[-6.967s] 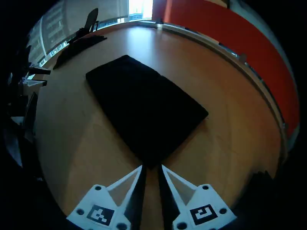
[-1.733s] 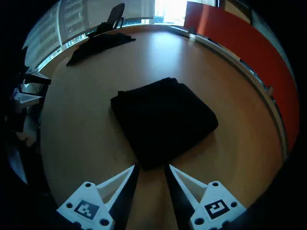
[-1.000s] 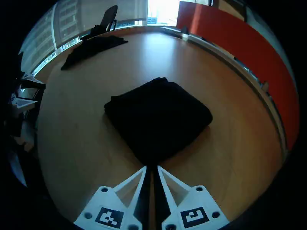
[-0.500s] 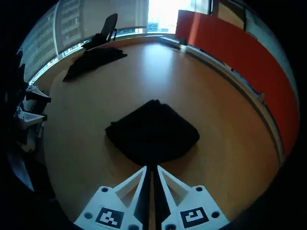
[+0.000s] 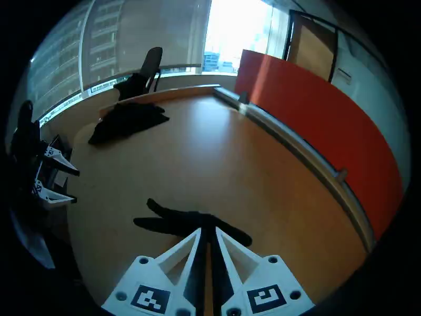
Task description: Fold towel
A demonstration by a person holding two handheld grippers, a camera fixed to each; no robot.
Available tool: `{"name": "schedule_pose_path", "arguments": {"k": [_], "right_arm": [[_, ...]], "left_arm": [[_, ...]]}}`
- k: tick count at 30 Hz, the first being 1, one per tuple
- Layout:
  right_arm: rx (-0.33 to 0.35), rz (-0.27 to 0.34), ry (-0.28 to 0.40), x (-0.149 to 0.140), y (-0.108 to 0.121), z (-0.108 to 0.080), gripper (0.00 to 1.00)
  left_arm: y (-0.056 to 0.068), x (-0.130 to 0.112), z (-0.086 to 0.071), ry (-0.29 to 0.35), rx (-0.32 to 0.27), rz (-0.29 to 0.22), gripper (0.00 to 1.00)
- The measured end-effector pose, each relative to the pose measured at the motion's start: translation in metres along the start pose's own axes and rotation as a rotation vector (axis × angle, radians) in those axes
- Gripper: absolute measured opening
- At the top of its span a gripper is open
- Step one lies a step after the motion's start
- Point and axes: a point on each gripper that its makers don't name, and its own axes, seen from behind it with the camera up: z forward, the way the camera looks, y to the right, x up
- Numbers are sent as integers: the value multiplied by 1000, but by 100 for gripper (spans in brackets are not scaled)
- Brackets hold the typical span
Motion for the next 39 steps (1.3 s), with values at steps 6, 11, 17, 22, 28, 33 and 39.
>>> {"name": "schedule_pose_path", "arguments": {"k": [6,11,17,22,28,33,39], "right_arm": [[-37,-14,23,14,20,-22,4],[-73,-4,24,11,40,-41,4],[-118,10,10,-4,68,-65,4],[-148,37,-2,-18,93,-85,4],[-184,73,-23,-38,127,-107,4],[-216,90,-55,-59,156,-126,4],[-262,109,-98,-86,191,-147,4]], "left_arm": [[2,5,0,13,-12,3,98],[5,8,-1,19,-21,11,98],[9,10,-1,23,-35,13,98],[10,10,-1,17,-41,18,98],[12,11,-1,12,-44,25,98],[14,11,0,6,-45,22,98],[18,14,1,1,-46,29,98]]}}
